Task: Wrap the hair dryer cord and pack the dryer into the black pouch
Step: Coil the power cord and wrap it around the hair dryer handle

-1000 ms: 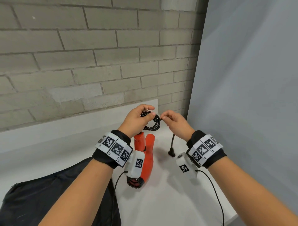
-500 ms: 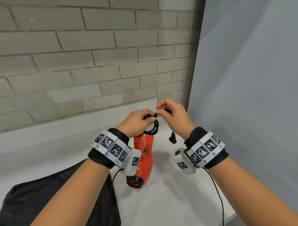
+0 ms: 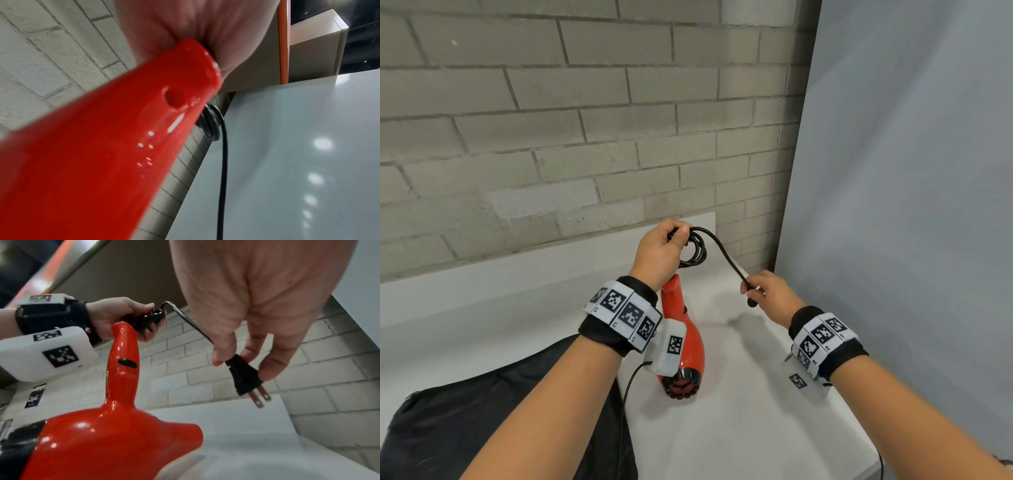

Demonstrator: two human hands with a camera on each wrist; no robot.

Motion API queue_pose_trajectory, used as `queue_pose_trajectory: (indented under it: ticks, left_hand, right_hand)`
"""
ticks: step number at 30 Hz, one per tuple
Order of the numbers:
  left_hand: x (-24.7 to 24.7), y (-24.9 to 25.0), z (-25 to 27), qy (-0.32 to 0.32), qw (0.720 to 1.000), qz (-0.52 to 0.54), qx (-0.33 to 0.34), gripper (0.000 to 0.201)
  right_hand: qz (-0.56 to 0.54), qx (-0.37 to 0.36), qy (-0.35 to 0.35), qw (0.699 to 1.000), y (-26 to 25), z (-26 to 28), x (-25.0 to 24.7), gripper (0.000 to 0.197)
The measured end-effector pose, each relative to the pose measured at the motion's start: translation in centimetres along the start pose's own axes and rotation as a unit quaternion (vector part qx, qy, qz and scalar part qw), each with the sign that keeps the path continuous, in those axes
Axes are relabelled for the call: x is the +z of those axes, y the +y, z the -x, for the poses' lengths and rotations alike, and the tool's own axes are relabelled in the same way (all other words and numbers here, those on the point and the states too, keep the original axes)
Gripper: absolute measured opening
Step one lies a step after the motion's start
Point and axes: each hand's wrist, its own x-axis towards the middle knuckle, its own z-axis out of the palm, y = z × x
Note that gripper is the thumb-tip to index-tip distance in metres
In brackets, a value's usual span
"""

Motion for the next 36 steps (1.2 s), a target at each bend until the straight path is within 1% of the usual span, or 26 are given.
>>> queue_pose_trajectory:
  ticks: [1, 3, 5, 6, 7, 8, 10, 12, 14, 16, 19, 21, 23, 26, 29, 30, 31, 32, 34, 36]
  left_hand:
    - [0.0, -0.1, -0.1, 0.002, 1.000, -0.001, 0.002, 0.023]
    - [0.1, -0.4, -0.3, 0.005, 1.000, -0.003, 0.004, 0.023]
    - [0.0, -0.6, -0.4, 0.004, 1.000, -0.001, 0.009, 0.023]
    - [0.0, -0.6, -0.4, 0.002, 1.000, 0.000, 0.012, 0.024]
    - [0.1, -0.6, -0.4, 0.000, 1.000, 0.000, 0.014, 0.023]
    - [0.1, -0.6, -0.4, -0.001, 1.000, 0.002, 0.016, 0.023]
    - [0.2, -0.4, -0.3, -0.008, 1.000, 0.010, 0.023, 0.022]
    - [0.3, -0.2, -0.2, -0.023, 0.999, 0.022, 0.027, 0.019]
    - [0.6, 0.0, 0.0, -0.037, 0.998, 0.044, 0.028, 0.017]
    - [0.7, 0.1, 0.1, -0.041, 0.997, 0.066, 0.020, 0.018]
    - [0.7, 0.1, 0.0, -0.046, 0.996, 0.082, 0.002, 0.019]
    - [0.8, 0.1, 0.0, -0.052, 0.995, 0.087, 0.001, 0.020]
    - [1.2, 0.3, 0.2, -0.062, 0.993, 0.104, 0.003, 0.019]
    - [1.8, 0.5, 0.4, -0.072, 0.989, 0.129, -0.010, 0.023]
    - [2.0, 0.6, 0.7, -0.092, 0.988, 0.125, 0.008, 0.027]
    - [2.1, 0.7, 1.0, -0.105, 0.988, 0.113, 0.020, 0.026]
    - [2.2, 0.8, 1.2, -0.117, 0.987, 0.105, 0.031, 0.024]
    - [2.2, 1.0, 1.3, -0.126, 0.986, 0.106, 0.039, 0.022]
    - [2.3, 1.2, 1.4, -0.130, 0.983, 0.122, 0.047, 0.017]
    - [2.1, 1.1, 1.2, -0.121, 0.982, 0.143, 0.033, 0.020]
  right_hand:
    - [-0.020, 0.001, 0.016, 1.000, -0.4, -0.1, -0.1, 0.018]
    - [-0.109, -0.007, 0.071, 0.991, -1.8, 0.0, -0.4, 0.025]
    - [-0.224, -0.046, 0.145, 0.963, -3.9, 0.2, -1.0, 0.033]
    - [-0.271, -0.072, 0.164, 0.946, -5.1, 0.5, -1.4, 0.033]
    - [-0.312, -0.099, 0.167, 0.930, -6.3, 0.8, -1.8, 0.032]
    - [-0.344, -0.122, 0.156, 0.918, -7.4, 1.0, -2.0, 0.031]
    - [-0.384, -0.157, 0.117, 0.903, -9.1, 1.5, -2.2, 0.030]
    - [-0.378, -0.174, 0.097, 0.904, -10.1, 1.6, -1.7, 0.030]
    - [-0.314, -0.176, 0.118, 0.925, -10.4, 1.4, -1.0, 0.030]
    - [-0.246, -0.175, 0.139, 0.943, -10.5, 1.2, -0.7, 0.023]
    - [-0.200, -0.177, 0.131, 0.955, -10.7, 1.3, -0.7, 0.016]
    - [-0.168, -0.168, 0.142, 0.961, -11.0, 1.3, -0.7, 0.013]
    - [-0.142, -0.151, 0.177, 0.962, -11.2, 1.1, -0.4, 0.007]
    - [-0.120, -0.126, 0.217, 0.960, -11.1, 0.8, 0.6, 0.006]
    - [-0.101, -0.108, 0.252, 0.957, -10.5, 0.4, 1.4, 0.012]
    - [-0.098, -0.099, 0.268, 0.953, -10.0, 0.1, 1.5, 0.015]
    - [-0.103, -0.088, 0.271, 0.953, -9.5, -0.3, 1.4, 0.018]
    - [-0.120, -0.084, 0.249, 0.957, -9.2, -0.7, 1.3, 0.023]
    - [-0.178, -0.108, 0.161, 0.965, -9.1, -1.2, 1.0, 0.029]
    - [-0.212, -0.141, 0.085, 0.963, -9.0, -1.0, 0.5, 0.032]
